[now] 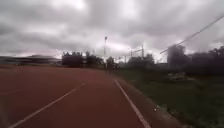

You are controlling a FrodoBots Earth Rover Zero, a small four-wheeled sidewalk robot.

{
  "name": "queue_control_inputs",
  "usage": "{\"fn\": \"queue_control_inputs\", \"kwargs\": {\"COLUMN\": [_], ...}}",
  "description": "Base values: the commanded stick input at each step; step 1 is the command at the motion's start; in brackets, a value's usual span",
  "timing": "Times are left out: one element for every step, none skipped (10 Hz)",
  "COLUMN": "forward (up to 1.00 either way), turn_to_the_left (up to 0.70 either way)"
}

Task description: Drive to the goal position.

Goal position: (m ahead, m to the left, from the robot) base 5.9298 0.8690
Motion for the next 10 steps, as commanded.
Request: {"fn": "queue_control_inputs", "kwargs": {"forward": [0.7, 0.7, 0.7, 0.7, 0.7, 0.7, 0.7, 0.7, 0.7, 0.7], "turn_to_the_left": [0.0, 0.0, 0.0, 0.0, 0.0, 0.0, 0.0, 0.0, 0.0, -0.08]}}
